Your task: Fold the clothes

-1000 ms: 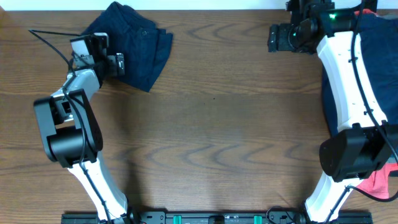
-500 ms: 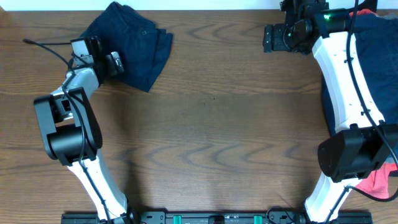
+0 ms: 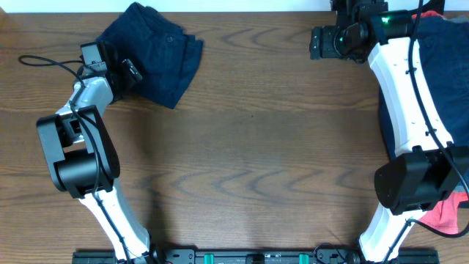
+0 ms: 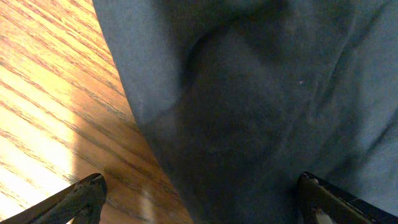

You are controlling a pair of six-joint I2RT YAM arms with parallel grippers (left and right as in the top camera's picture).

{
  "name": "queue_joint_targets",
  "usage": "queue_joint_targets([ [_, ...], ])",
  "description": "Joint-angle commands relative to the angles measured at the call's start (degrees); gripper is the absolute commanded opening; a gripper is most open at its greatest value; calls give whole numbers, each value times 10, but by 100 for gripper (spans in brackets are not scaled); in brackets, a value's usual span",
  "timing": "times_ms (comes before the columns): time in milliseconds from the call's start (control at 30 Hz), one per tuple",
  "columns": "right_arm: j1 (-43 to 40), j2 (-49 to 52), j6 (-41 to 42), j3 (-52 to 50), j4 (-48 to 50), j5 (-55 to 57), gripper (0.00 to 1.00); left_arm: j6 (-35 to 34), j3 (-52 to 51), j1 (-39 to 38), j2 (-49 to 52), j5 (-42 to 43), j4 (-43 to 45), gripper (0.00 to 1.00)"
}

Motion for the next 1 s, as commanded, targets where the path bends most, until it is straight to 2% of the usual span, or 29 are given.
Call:
queue_joint_targets([
  [0, 4, 2, -10, -4, 6, 0, 90, 11, -34, 8, 17, 11, -35, 98],
  [200, 10, 0, -72, -3, 7, -1, 99, 48, -34, 8, -105, 11, -69, 98],
  [433, 34, -37, -134, -3, 2, -5, 99, 47, -34, 8, -250, 22, -168, 98],
  [600, 64, -77, -166, -3, -27, -13, 99, 47, -34, 8, -298, 21, -234, 98],
  [800, 92, -115, -163, -3, -74, -14, 99, 47, -34, 8, -303, 21, -234, 98],
  [867, 99, -123, -133, -3, -86, -14, 99, 47, -34, 8, -303, 21, -234, 98],
  [967, 112, -131, -38, -3, -102, -16, 99, 47, -34, 8, -303, 21, -234, 98],
])
